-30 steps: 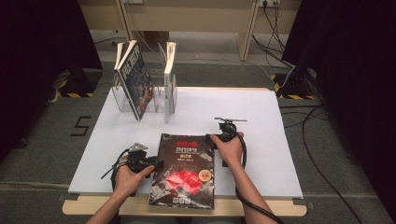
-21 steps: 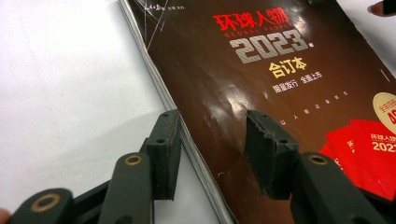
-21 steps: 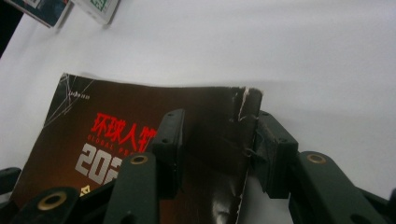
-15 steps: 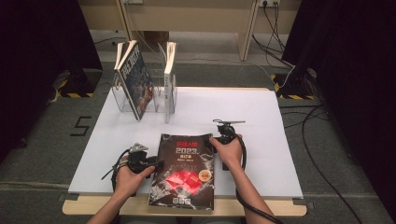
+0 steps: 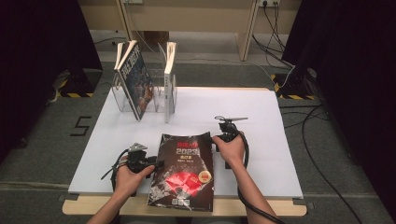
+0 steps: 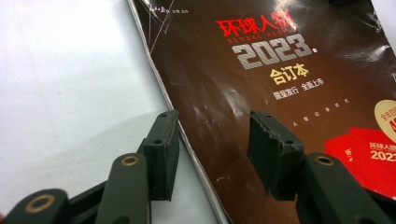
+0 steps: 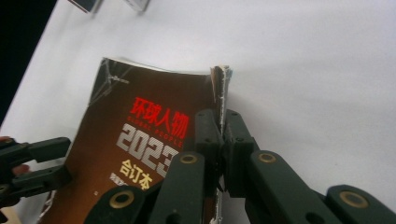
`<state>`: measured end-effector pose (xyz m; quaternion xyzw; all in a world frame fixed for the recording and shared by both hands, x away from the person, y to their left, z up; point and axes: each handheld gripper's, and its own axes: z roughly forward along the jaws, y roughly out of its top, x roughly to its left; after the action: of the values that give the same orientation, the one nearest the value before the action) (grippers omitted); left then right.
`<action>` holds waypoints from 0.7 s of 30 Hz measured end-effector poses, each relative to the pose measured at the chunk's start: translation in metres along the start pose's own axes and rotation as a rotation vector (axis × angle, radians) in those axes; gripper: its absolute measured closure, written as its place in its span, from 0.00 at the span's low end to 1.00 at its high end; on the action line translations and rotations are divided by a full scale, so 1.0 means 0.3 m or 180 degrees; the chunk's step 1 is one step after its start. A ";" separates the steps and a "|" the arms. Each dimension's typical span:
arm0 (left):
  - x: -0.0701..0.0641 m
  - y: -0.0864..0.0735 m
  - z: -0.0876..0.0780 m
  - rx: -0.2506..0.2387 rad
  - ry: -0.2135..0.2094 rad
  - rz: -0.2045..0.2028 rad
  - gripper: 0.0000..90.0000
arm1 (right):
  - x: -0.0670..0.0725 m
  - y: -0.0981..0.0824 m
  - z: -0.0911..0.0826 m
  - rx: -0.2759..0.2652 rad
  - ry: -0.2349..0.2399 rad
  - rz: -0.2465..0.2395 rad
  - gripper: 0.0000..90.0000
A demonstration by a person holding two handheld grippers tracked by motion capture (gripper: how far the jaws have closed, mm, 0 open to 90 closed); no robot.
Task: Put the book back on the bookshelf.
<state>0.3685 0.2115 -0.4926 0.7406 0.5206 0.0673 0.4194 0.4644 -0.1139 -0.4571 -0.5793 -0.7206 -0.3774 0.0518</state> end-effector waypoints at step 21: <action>-0.002 0.024 -0.037 -0.0205 -0.0003 -0.0054 0.48 | 0.009 0.051 -0.160 -0.0560 -0.0054 -0.0005 0.97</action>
<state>0.3675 0.2165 -0.4803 0.7223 0.5242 0.0801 0.4439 0.4593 -0.1399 -0.4142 -0.5842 -0.6856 -0.4343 -0.0057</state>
